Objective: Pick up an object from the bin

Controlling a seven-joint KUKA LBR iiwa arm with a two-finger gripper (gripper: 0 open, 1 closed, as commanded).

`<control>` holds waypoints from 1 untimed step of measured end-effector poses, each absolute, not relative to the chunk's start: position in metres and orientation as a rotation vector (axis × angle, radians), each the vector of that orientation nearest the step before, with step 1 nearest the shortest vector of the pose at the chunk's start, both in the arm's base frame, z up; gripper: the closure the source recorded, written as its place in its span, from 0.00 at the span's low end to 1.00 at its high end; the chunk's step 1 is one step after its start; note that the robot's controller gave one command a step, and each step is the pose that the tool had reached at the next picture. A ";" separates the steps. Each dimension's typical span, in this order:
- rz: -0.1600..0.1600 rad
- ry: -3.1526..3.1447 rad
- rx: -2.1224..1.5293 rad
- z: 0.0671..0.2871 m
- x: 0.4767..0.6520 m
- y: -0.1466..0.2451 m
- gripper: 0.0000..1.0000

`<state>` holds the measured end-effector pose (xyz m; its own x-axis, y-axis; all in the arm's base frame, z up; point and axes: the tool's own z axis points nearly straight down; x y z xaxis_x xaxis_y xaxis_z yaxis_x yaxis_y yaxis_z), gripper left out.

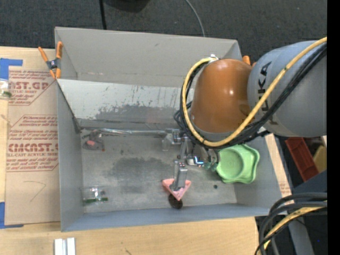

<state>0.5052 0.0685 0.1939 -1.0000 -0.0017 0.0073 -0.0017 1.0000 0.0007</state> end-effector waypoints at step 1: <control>-0.002 -3.142 0.001 0.198 0.507 0.068 0.00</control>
Offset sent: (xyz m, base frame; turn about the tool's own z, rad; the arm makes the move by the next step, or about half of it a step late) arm -0.0189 -0.0618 -0.1239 -0.1857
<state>0.5069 0.0680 0.1984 -1.0000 -0.0005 -0.0008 -0.0005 1.0000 0.0012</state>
